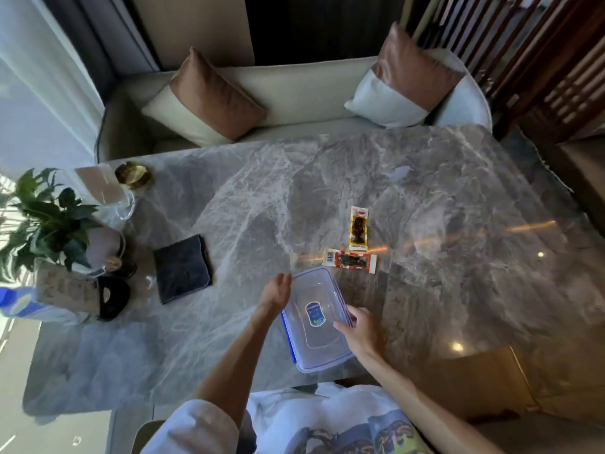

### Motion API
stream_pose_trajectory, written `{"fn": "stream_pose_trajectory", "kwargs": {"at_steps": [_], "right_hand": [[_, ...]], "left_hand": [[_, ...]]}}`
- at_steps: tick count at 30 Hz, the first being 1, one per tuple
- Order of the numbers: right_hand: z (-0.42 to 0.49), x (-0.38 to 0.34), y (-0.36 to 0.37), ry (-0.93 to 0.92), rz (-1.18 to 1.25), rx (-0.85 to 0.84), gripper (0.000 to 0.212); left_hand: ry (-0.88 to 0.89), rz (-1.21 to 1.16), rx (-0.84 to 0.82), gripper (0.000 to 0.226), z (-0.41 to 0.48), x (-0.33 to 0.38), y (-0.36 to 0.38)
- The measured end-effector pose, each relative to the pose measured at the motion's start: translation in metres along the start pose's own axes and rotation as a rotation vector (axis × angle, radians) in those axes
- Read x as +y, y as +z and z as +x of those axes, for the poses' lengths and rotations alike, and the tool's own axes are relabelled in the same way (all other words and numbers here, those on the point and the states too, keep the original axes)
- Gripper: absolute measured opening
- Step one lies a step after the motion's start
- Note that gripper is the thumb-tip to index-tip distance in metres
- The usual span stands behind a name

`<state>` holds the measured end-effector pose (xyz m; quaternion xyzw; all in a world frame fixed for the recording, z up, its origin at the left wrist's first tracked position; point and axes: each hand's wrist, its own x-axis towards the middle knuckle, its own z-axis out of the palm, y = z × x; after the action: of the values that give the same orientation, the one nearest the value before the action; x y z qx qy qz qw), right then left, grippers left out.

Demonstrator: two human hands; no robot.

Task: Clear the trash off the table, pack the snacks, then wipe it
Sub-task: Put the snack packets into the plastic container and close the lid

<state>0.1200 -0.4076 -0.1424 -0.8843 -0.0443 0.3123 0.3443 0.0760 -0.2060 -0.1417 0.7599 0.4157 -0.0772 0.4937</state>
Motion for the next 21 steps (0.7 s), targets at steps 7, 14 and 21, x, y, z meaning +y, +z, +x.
{"fn": "stream_pose_trajectory", "kwargs": {"at_steps": [7, 14, 21], "right_hand": [[0.000, -0.019, -0.036, -0.014, 0.452, -0.190, 0.037], [0.018, 0.060, -0.113, 0.202, 0.787, 0.097, 0.025], [0.027, 0.119, -0.101, 0.354, 0.684, 0.198, 0.050]], "left_hand": [[-0.113, -0.262, 0.043, 0.036, -0.010, -0.019, -0.014], [-0.040, 0.149, 0.062, 0.037, -0.039, -0.057, 0.001], [-0.160, -0.019, 0.241, 0.048, -0.083, -0.102, 0.001]]}}
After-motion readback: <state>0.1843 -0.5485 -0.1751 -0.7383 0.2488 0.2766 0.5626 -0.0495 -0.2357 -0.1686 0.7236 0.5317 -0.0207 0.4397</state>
